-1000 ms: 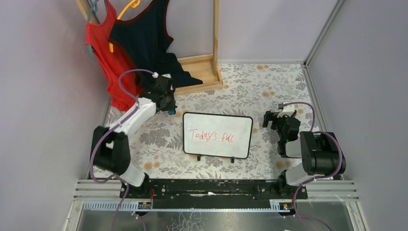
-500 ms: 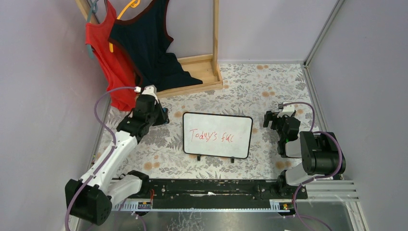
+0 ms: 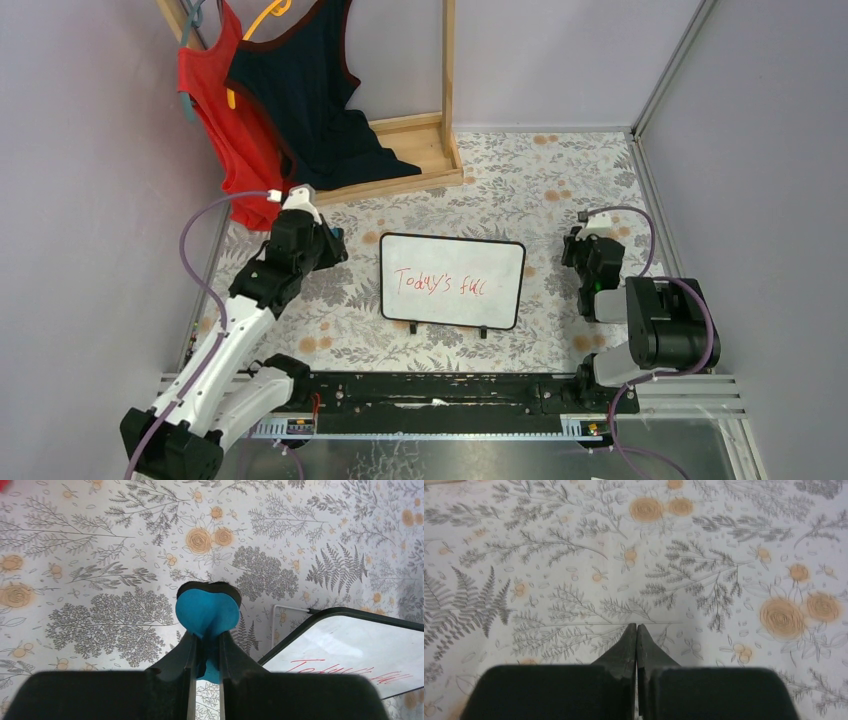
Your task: Erase the whiteboard
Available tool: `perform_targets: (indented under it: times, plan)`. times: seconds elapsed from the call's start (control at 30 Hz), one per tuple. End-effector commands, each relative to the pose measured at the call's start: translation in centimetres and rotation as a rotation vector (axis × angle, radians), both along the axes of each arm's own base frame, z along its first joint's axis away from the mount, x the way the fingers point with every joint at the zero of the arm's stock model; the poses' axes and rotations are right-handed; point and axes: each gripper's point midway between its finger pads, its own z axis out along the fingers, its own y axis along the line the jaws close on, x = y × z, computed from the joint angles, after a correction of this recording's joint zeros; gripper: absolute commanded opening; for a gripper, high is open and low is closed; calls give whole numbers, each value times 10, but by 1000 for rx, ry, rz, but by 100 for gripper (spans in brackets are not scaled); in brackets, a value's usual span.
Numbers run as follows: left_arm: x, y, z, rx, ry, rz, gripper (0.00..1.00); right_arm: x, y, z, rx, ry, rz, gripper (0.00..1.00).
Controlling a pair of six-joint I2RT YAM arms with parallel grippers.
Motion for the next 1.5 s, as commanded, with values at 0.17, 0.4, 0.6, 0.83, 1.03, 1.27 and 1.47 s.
perform_targets:
  times: [0.17, 0.4, 0.6, 0.83, 1.03, 1.27, 1.47]
  plan:
    - [-13, -1, -2, 13, -2, 42, 0, 44, 29, 85, -6, 247, 275, 0]
    - [-19, -21, -6, 114, -24, 29, 0, 30, 64, 138, 98, 364, 634, 0]
    - [-24, -58, 13, 96, -146, -87, 0, 10, 83, 150, 169, 391, 794, 3]
    - [-35, -90, 25, 160, -188, -144, 0, 1, 86, 147, 211, 461, 867, 4]
    - [-47, -109, 26, 142, -172, -143, 0, -5, 87, 154, 212, 463, 879, 6]
    - [-58, -113, 34, 71, -177, -149, 0, -26, 94, 174, 225, 455, 983, 12]
    - [-65, -116, 27, 73, -160, -159, 0, -60, 103, 184, 290, 509, 1139, 33]
